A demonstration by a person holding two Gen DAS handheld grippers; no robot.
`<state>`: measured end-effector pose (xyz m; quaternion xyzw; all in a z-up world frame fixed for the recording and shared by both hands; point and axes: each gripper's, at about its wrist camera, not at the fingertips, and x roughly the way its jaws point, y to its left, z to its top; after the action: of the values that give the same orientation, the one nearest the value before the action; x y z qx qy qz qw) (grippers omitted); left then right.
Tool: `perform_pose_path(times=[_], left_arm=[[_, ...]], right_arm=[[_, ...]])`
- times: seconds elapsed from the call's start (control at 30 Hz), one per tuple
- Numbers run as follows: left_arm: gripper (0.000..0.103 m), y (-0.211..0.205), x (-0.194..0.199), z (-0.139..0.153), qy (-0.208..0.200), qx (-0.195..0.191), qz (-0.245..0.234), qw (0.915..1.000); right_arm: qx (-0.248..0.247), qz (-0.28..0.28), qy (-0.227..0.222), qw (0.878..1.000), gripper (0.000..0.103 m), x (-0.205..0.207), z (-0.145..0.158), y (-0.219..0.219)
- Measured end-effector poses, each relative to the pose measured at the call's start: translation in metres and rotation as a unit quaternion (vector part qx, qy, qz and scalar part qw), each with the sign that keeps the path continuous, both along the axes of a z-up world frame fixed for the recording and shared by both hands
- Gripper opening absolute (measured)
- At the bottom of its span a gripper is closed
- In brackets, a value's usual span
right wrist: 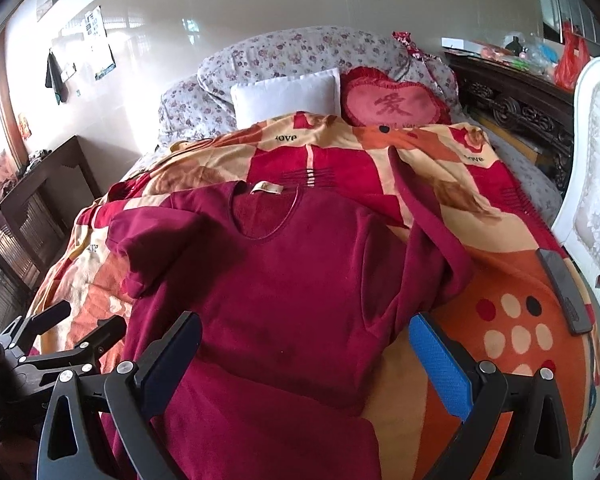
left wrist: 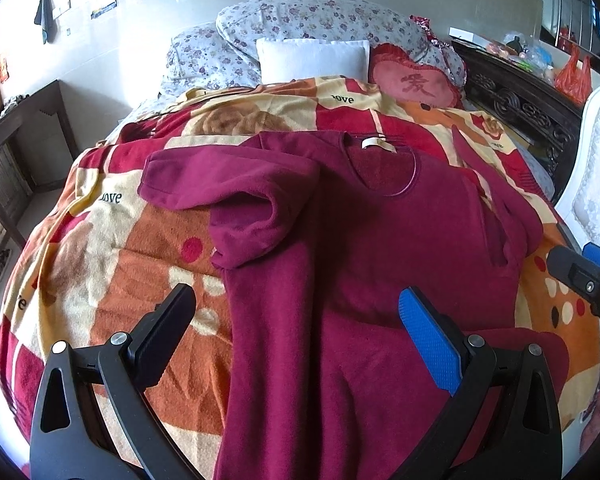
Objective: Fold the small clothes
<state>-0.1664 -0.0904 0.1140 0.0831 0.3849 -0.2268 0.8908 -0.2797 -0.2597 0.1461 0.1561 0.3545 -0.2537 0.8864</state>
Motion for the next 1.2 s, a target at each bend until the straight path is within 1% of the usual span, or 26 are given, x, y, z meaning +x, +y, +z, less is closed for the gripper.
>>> perform_pose_path(times=[0.17, 0.53, 0.8, 1.2], left_arm=[[0.102, -0.001, 0.003, 0.004, 0.0, -0.007, 0.004, 1.0], [0.102, 0.0, 0.006, 0.005, 0.003, -0.005, 0.004, 1.0], [0.102, 0.0, 0.008, 0.0, 0.007, -0.005, 0.007, 0.9999], [0.102, 0.001, 0.012, -0.004, 0.011, -0.004, 0.011, 0.9999]], right_arm=[[0.001, -0.001, 0.005, 1.0, 0.103, 0.002, -0.003, 0.0], [0.0, 0.004, 0.015, 1.0, 0.103, 0.005, -0.008, -0.001], [0.006, 0.004, 0.023, 1.0, 0.103, 0.009, -0.013, -0.001], [0.0, 0.004, 0.027, 1.0, 0.103, 0.015, -0.015, 0.0]])
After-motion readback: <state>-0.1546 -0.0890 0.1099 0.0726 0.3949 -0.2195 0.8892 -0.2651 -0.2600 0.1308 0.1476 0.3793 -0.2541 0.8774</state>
